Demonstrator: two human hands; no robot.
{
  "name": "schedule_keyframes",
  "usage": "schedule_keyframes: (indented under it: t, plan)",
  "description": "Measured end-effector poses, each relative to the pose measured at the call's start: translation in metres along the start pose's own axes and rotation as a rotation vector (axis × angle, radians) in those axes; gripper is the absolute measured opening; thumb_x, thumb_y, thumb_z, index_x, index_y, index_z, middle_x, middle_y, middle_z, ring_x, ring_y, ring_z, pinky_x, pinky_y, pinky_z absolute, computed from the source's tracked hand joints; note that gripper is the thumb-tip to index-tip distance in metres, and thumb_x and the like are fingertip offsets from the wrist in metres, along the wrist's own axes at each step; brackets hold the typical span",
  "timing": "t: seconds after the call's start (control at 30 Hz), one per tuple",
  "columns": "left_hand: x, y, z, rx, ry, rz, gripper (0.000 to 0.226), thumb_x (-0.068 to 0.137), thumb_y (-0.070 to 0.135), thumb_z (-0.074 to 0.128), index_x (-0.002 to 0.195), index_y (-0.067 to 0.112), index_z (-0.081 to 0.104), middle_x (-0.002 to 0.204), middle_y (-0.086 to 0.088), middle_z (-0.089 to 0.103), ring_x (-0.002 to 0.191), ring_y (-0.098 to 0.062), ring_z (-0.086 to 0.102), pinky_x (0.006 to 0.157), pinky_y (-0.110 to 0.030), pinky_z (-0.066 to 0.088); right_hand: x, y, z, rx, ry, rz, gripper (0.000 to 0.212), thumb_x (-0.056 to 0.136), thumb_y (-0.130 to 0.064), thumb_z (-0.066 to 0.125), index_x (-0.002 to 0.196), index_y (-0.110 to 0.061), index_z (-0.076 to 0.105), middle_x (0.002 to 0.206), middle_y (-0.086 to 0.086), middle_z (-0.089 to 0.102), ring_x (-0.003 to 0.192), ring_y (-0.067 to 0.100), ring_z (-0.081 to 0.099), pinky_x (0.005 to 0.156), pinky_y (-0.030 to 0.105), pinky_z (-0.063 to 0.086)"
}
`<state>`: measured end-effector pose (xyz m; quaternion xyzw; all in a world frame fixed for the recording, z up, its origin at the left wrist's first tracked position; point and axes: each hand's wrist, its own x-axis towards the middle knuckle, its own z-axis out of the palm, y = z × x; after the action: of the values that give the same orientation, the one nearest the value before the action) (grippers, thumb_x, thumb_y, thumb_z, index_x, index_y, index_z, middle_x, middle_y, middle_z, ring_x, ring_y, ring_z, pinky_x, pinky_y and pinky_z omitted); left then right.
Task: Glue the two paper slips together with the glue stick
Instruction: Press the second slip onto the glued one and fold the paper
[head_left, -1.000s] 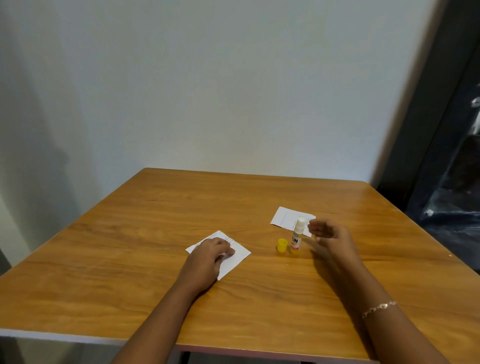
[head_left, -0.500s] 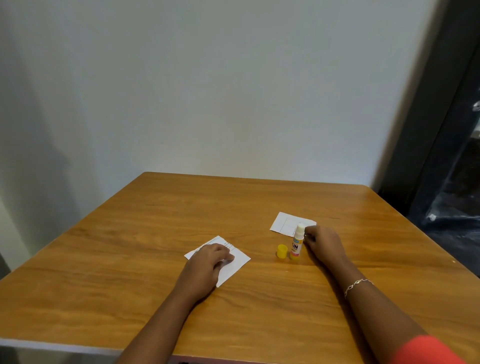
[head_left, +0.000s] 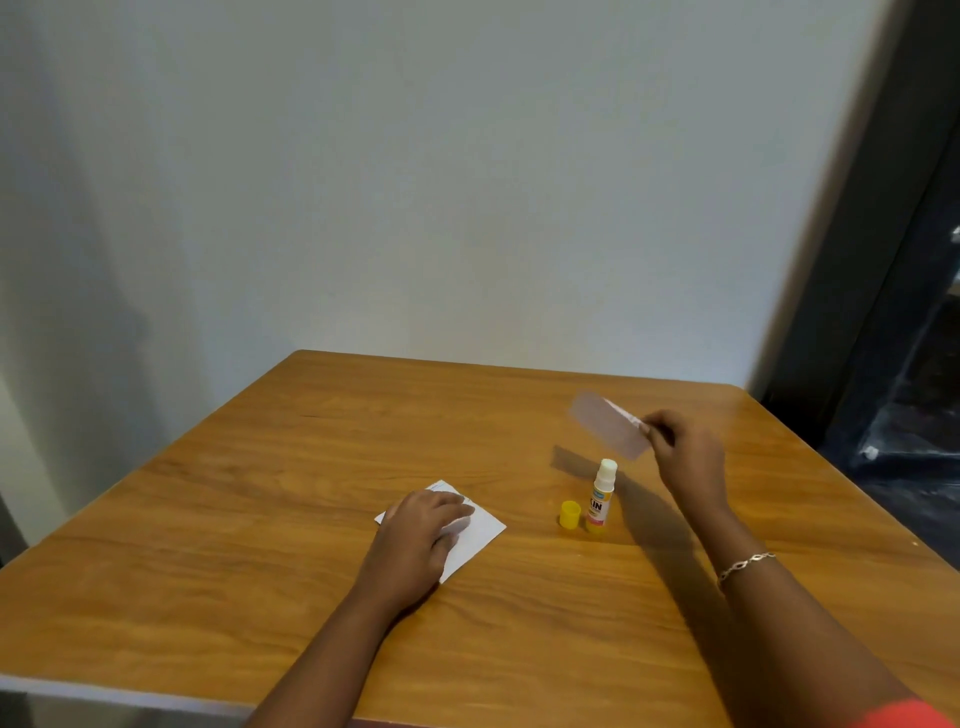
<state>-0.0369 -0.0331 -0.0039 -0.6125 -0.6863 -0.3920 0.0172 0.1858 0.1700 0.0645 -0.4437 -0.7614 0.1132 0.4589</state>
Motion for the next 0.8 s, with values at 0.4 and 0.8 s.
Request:
schedule_keyframes:
  t: [0.4, 0.8]
  plan:
    - [0.012, 0.037, -0.033, -0.777, 0.388, -0.356, 0.059, 0.073, 0.035, 0.062, 0.129, 0.023, 0.044, 0.118, 0.005, 0.056, 0.114, -0.012, 0.052, 0.096, -0.029, 0.044, -0.029, -0.117, -0.045, 0.777, -0.32, 0.123, 0.019, 0.084, -0.003, 0.058, 0.071, -0.012, 0.066, 0.061, -0.002, 0.066, 0.059, 0.007, 0.062, 0.061, 0.021, 0.054]
    - [-0.007, 0.031, -0.058, -0.782, 0.458, -0.555, 0.007, 0.081, 0.005, 0.064, 0.075, 0.008, 0.062, 0.074, -0.009, 0.065, 0.069, -0.022, 0.059, 0.051, -0.021, 0.05, -0.096, -0.121, 0.02, 0.908, -0.6, 0.46, 0.014, 0.084, -0.016, 0.062, 0.085, -0.003, 0.068, 0.066, 0.003, 0.065, 0.058, 0.013, 0.062, 0.06, 0.026, 0.057]
